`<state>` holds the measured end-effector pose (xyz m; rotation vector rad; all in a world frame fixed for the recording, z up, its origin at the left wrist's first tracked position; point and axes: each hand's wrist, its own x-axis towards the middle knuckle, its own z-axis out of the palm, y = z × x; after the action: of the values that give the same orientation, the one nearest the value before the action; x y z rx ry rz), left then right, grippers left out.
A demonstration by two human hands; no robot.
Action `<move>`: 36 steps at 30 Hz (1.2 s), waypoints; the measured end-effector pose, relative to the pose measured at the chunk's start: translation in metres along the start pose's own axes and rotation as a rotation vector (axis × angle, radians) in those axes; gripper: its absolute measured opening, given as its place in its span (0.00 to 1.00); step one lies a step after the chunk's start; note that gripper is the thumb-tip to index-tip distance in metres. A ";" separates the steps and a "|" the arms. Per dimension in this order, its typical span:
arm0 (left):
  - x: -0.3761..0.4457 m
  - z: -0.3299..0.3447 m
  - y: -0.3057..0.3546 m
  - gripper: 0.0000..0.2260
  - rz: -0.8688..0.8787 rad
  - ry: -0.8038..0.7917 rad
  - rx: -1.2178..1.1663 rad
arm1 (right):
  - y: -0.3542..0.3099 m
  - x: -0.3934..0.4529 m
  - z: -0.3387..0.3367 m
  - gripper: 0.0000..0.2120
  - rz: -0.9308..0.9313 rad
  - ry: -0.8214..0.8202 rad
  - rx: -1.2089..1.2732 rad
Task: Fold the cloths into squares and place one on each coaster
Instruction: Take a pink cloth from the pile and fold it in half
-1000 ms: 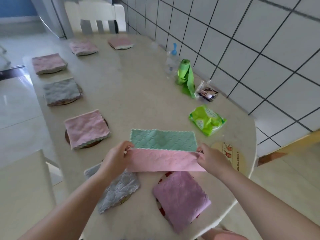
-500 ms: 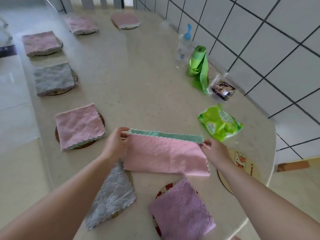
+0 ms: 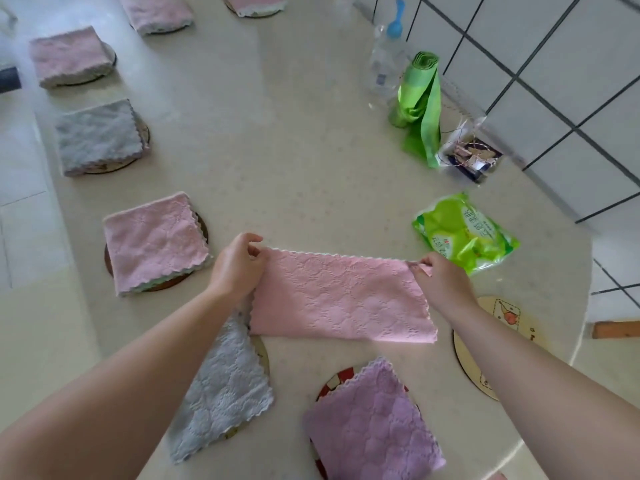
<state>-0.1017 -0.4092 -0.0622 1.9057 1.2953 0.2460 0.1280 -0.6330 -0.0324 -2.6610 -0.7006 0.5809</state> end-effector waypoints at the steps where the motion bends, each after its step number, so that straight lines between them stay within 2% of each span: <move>1: 0.000 -0.001 0.002 0.12 -0.007 -0.008 0.012 | 0.001 0.001 0.001 0.15 -0.003 0.007 -0.005; 6: 0.002 -0.002 0.007 0.12 -0.043 -0.012 0.054 | 0.008 0.006 0.006 0.10 0.012 0.041 -0.013; 9: -0.010 -0.001 0.012 0.13 -0.030 0.046 0.005 | 0.006 0.003 0.009 0.10 -0.023 0.147 0.021; 11: -0.027 0.004 0.016 0.11 0.149 0.160 0.060 | 0.000 -0.006 0.015 0.11 -0.153 0.228 -0.009; 13: -0.047 0.017 0.020 0.12 0.449 0.178 0.188 | -0.008 -0.019 0.028 0.13 -0.347 0.207 -0.069; 15: -0.065 0.041 0.023 0.17 0.646 -0.050 0.304 | -0.016 -0.034 0.050 0.21 -0.503 0.081 -0.176; 16: -0.074 0.053 0.024 0.19 0.686 -0.166 0.375 | -0.020 -0.041 0.061 0.24 -0.533 0.015 -0.223; 17: -0.080 0.064 0.024 0.21 0.714 -0.214 0.436 | -0.023 -0.046 0.071 0.26 -0.538 -0.020 -0.250; 20: -0.078 0.076 0.018 0.25 0.704 -0.232 0.574 | -0.020 -0.049 0.081 0.27 -0.504 -0.032 -0.322; 23: -0.065 0.064 0.008 0.31 0.668 -0.211 0.690 | 0.006 -0.044 0.067 0.34 -0.459 -0.031 -0.387; 28: -0.044 0.035 0.000 0.35 0.417 -0.196 0.724 | 0.044 -0.040 0.039 0.38 -0.319 -0.062 -0.478; 31: -0.040 0.026 0.003 0.34 0.327 -0.185 0.681 | 0.050 -0.037 0.034 0.38 -0.343 0.011 -0.446; 33: -0.047 0.027 0.009 0.28 0.491 -0.134 0.583 | 0.038 -0.033 0.036 0.33 -0.452 0.089 -0.415; 36: -0.073 0.037 0.019 0.12 0.909 -0.127 0.427 | -0.001 -0.024 0.043 0.20 -0.638 0.185 -0.310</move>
<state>-0.1011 -0.4924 -0.0541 2.7330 0.3255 0.3063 0.0890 -0.6360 -0.0618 -2.4807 -1.5888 0.0517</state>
